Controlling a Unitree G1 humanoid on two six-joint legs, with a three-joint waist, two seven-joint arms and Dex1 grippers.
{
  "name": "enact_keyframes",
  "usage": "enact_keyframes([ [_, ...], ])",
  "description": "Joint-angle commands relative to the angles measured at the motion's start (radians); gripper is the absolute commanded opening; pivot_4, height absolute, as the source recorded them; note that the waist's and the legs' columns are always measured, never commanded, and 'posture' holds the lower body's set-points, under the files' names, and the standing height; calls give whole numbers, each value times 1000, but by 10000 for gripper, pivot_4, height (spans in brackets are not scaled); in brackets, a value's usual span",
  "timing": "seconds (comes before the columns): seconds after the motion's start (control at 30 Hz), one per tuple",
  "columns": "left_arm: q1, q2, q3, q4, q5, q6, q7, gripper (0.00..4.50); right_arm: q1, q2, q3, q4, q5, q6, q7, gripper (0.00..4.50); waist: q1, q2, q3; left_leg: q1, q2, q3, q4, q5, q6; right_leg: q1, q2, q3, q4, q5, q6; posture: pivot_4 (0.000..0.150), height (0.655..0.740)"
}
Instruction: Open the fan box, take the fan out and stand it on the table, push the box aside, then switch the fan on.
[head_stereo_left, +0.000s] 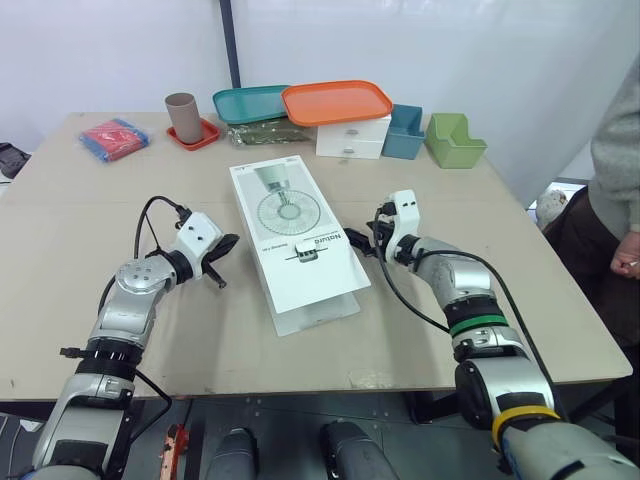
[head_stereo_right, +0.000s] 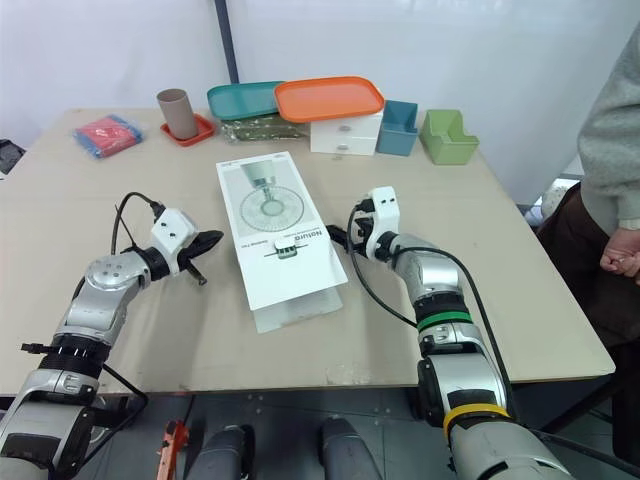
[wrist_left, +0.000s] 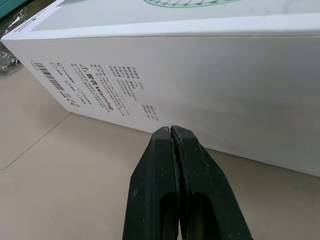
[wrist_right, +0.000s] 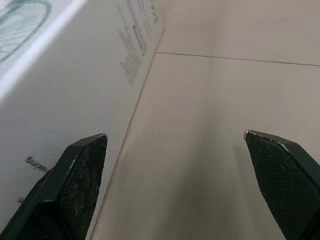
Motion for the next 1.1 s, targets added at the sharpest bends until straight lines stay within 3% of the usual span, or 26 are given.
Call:
enact_keyframes([
  [0.03, -41, -12, 16, 1, 3, -19, 21, 1092, 53, 2, 47, -218, 48, 49, 115, 45000, 0, 0, 0, 0, 0, 0, 0, 0, 0, 0, 0, 0, 0, 0, 0, 1500, 7400],
  [0.27, -65, -32, 7, 24, 9, -32, 9, 1092, 206, -60, 139, -481, 73, 138, 261, 45000, 2, 0, 0, -1, -1, -1, 0, 0, 0, 0, 0, -1, 0, 0, 0, 1500, 7400],
  [0.73, -46, 25, 47, 17, 6, -28, -11, 1092, 200, -79, 66, -424, 44, 119, 173, 45000, 2, 0, 0, 0, 0, -1, 1, 1, 0, 0, 0, -1, 0, 0, 2, 1500, 7400],
  [0.97, 11, 125, 106, -75, -95, 3, -148, 1092, 257, -201, 1, -494, 85, 151, 222, 45000, 2, 0, 0, 0, 0, -1, 1, 1, 0, 0, 0, -1, 0, 0, 2, 1500, 7400],
  [1.1, 7, 147, 161, -142, -227, 96, -245, 1092, 308, -242, -13, -591, 128, 179, 260, 45000, 2, 0, 0, 0, 0, -1, 1, 1, 0, 0, 0, -1, 0, -1, 2, 1500, 7400],
])
